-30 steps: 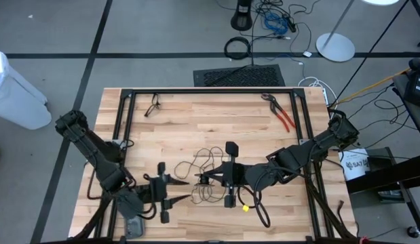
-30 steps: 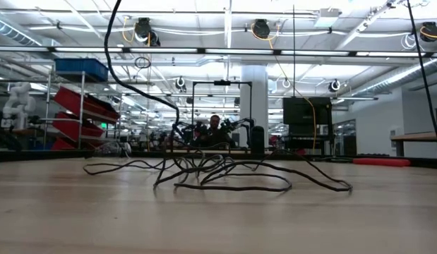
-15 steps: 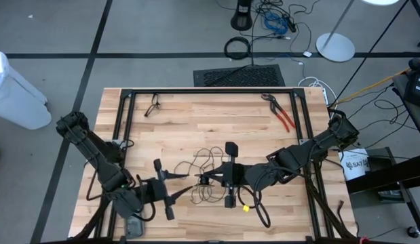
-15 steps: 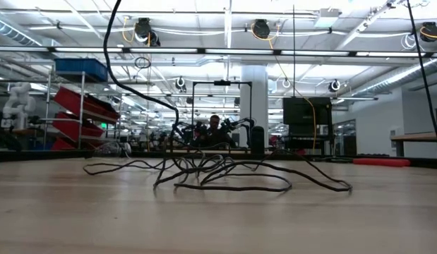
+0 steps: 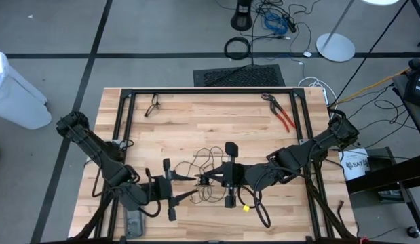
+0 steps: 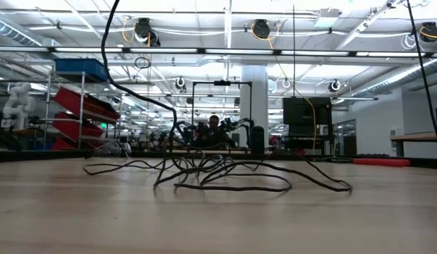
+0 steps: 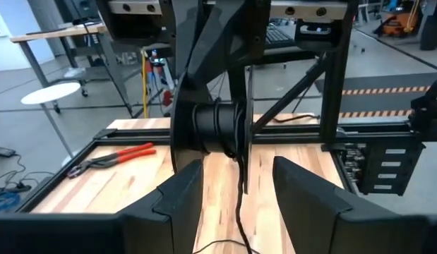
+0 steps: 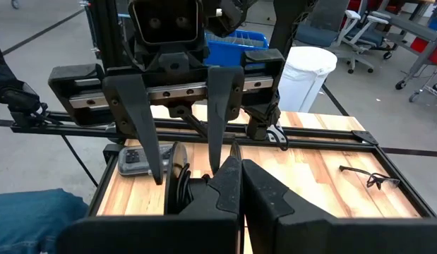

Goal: Coil cords
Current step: Coil the black wire onto the spool

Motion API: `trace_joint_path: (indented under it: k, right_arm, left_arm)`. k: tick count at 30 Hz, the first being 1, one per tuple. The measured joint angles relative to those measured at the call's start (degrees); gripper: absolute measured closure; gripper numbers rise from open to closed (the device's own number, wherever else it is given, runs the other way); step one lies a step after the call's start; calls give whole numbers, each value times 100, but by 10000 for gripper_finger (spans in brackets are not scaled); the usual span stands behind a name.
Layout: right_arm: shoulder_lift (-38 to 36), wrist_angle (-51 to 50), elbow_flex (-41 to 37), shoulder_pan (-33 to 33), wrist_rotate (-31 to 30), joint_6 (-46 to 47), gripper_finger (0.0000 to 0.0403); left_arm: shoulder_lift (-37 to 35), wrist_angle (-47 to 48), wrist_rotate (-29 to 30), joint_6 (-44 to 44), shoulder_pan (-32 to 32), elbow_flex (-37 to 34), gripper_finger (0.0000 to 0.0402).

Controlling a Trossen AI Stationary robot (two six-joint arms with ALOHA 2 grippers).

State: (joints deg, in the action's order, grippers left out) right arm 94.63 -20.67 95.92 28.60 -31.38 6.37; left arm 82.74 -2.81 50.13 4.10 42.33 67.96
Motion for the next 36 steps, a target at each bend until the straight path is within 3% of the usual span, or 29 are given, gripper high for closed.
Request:
trace_joint_path:
  k: [6, 15, 25, 36]
  right_arm:
    - [0, -7, 0, 0, -2, 0, 403]
    - [-2, -22, -2, -2, -1, 0, 403]
    - [-2, -94, -2, 0, -2, 33, 397]
    - [-13, -638, -2, 78, -13, 4, 324]
  left_arm:
    - [0, -331, -4, -33, 4, 0, 259]
    - [0, -336, -17, -192, 4, 0, 389]
    - [0, -245, -15, -326, 8, 0, 397]
    - [-167, 463, -39, -294, 63, 0, 399]
